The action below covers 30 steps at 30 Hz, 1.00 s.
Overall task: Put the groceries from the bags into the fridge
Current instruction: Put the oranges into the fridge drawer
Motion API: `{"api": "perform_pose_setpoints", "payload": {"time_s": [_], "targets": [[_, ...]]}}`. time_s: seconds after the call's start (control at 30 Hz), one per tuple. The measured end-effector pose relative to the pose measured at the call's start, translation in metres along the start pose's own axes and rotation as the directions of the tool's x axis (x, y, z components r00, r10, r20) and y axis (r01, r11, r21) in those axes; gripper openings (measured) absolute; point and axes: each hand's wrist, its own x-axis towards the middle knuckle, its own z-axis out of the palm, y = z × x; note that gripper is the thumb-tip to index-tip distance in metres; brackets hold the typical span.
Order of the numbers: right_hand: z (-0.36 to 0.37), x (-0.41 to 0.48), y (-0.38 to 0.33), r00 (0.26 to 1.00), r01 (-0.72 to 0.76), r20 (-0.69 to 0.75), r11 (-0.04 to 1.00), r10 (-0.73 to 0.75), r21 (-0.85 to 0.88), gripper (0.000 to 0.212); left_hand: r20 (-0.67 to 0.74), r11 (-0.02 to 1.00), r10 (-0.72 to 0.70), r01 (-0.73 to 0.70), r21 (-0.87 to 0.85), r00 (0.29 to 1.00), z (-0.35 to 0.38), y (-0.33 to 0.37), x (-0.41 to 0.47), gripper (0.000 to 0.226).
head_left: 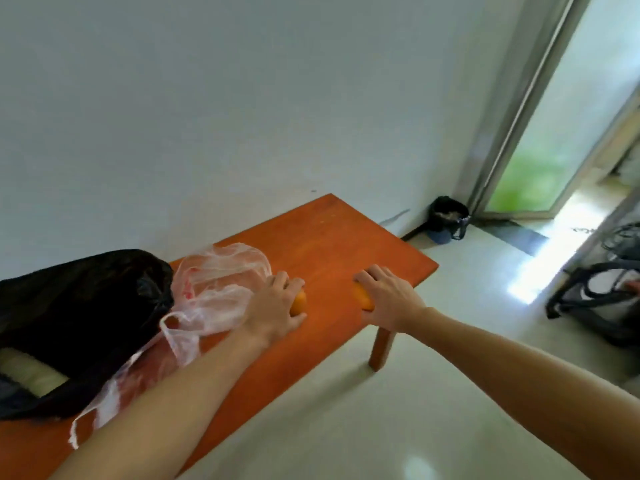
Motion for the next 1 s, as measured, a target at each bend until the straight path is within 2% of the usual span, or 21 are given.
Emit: {"api": "perform_pose_setpoints", "payload": {"time_s": [0.17,0.33,0.6,0.8,0.9,1.0], "targets": [[-0.031,-0.123,0.118,0.972,-0.232,-0.048,0.971,0.229,-0.064,0.07,0.029,0.966,0.257,-0.258,0.021,0.966,0.031,0.159,0.055,0.058],[-0.057,-0.255,0.224,0.884,-0.466,-0.069,0.88,0.461,-0.087,0.069,0.073,0.862,0.506,-0.507,-0.002,0.86,0.067,0.322,0.083,0.058],[-0.086,-0.432,0.349,0.641,-0.765,-0.154,0.642,0.752,-0.047,0.067,0.098,0.595,0.8,-0.804,-0.005,0.592,0.106,0.553,0.136,0.06],[-0.102,-0.521,0.445,0.456,-0.888,-0.2,0.458,0.867,-0.039,0.066,0.06,0.387,0.922,-0.92,-0.056,0.384,0.145,0.705,0.19,0.053],[-0.117,-0.552,0.496,0.351,-0.934,-0.224,0.355,0.909,-0.023,0.066,0.065,0.307,0.951,-0.948,-0.079,0.302,0.158,0.774,0.222,0.053],[-0.137,-0.577,0.542,0.262,-0.964,-0.252,0.263,0.932,-0.028,0.066,0.048,0.184,0.982,-0.981,-0.056,0.181,0.164,0.845,0.252,0.056]]}}
